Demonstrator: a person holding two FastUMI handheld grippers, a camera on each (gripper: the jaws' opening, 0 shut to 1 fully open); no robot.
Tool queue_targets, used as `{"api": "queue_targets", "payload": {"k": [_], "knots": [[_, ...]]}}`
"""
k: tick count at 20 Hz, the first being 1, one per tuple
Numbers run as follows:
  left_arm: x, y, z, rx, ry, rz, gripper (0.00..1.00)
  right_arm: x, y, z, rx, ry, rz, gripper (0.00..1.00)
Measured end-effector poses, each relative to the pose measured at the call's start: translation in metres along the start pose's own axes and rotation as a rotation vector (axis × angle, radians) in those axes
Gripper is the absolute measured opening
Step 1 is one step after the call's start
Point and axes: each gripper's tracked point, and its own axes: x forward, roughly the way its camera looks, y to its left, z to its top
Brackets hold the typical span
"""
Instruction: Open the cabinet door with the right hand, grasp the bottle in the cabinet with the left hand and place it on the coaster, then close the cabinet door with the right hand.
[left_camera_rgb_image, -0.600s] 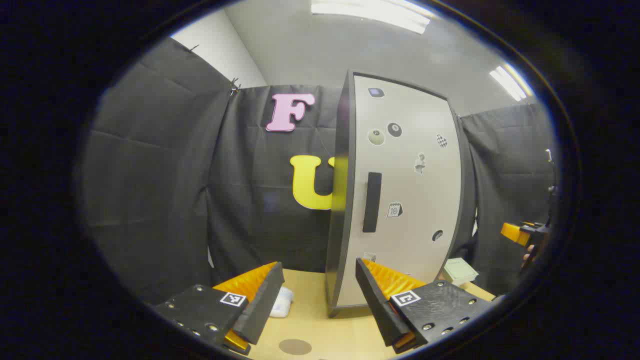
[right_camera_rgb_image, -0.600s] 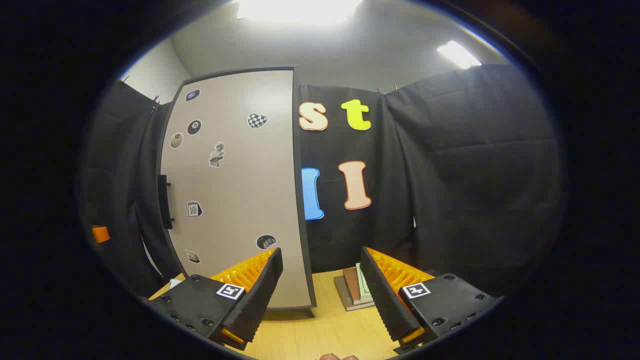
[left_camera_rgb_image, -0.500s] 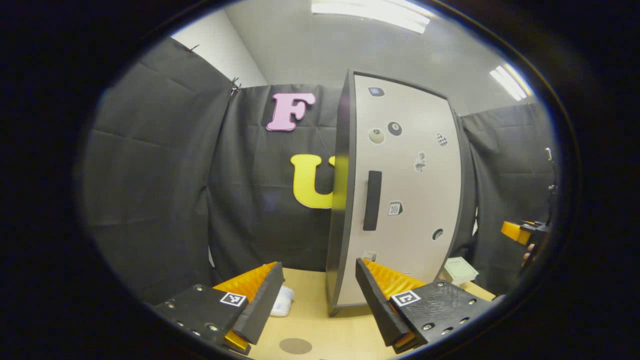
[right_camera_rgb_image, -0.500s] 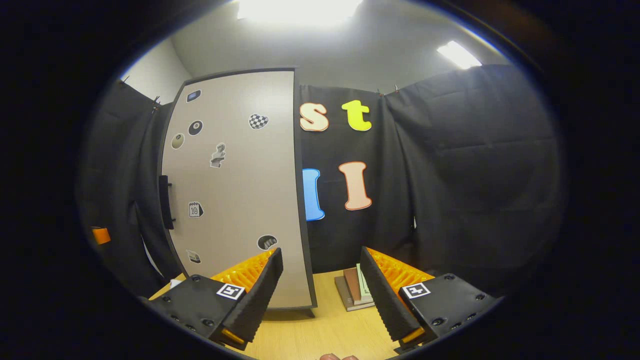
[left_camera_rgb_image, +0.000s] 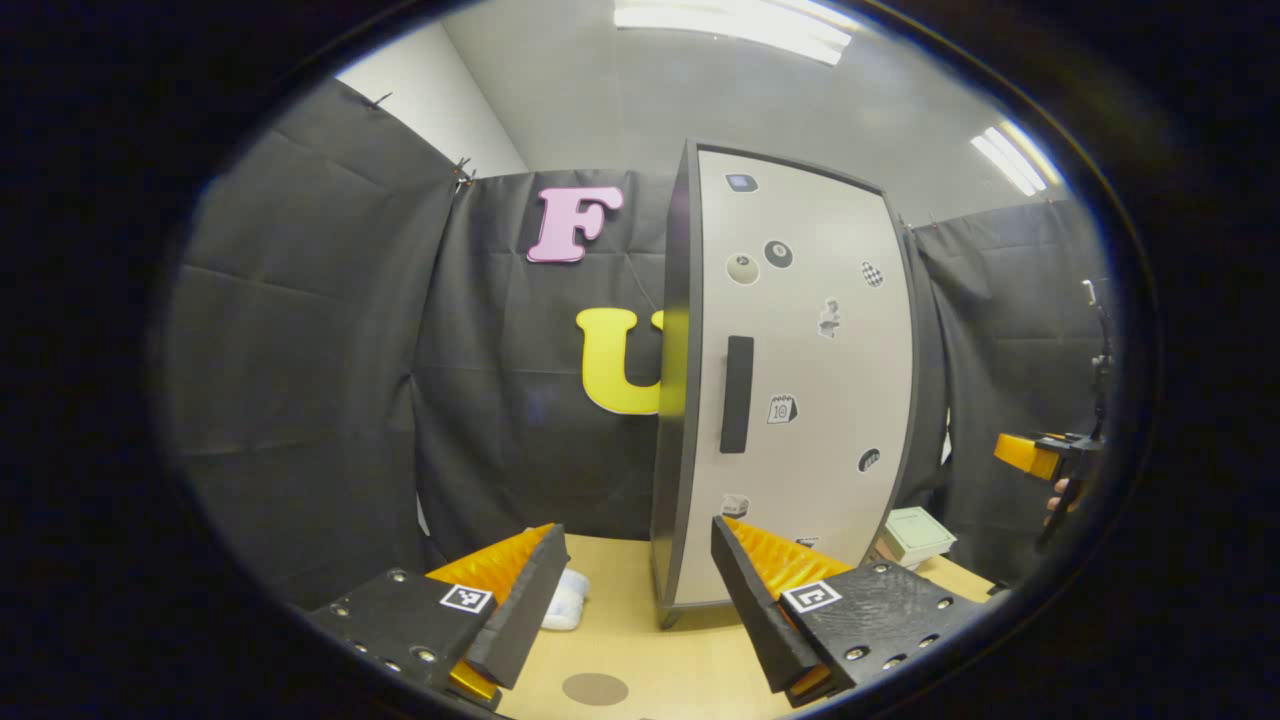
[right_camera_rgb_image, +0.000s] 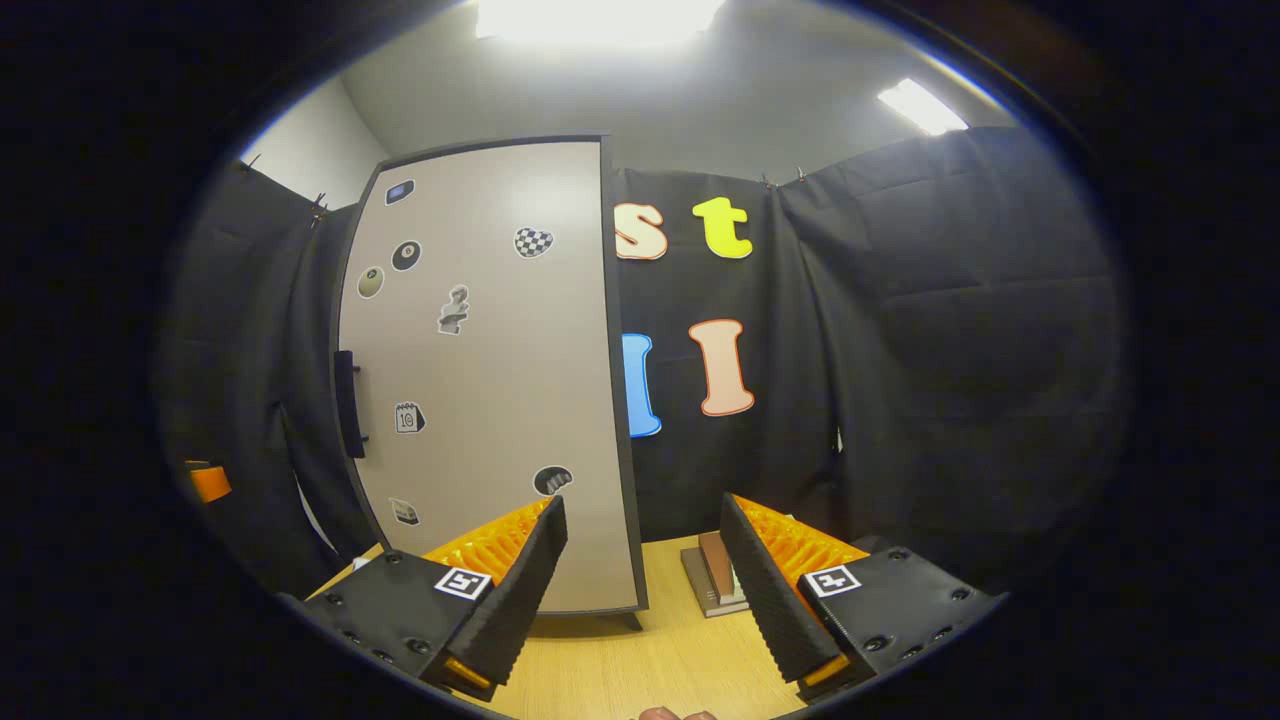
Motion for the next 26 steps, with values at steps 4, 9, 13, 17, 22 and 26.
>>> {"api": "queue_targets", "payload": {"k": [4, 9, 13, 17, 22, 26], "knots": [[-0.007, 0.002, -0.004, -0.001, 0.001, 0.006, 0.87, -0.003, 0.006, 0.004, -0.004, -0.007, 0.014, 0.98], [-0.017, 0.007, -0.010, -0.013, 0.009, 0.017, 0.87, -0.001, 0.020, 0.009, 0.003, -0.004, 0.048, 0.98], [-0.025, 0.015, -0.019, -0.018, 0.016, 0.039, 0.89, 0.008, 0.038, 0.019, 0.023, -0.008, 0.077, 0.98], [-0.031, 0.021, -0.034, -0.109, 0.042, 0.045, 0.89, 0.025, 0.070, 0.025, 0.031, 0.015, 0.128, 0.98], [-0.039, 0.036, -0.058, -0.064, 0.089, 0.085, 0.89, 0.042, 0.129, 0.042, 0.032, 0.009, 0.216, 0.98], [-0.048, 0.038, -0.073, -0.068, 0.111, 0.093, 0.87, 0.049, 0.188, 0.060, 0.031, -0.024, 0.308, 0.98]]}}
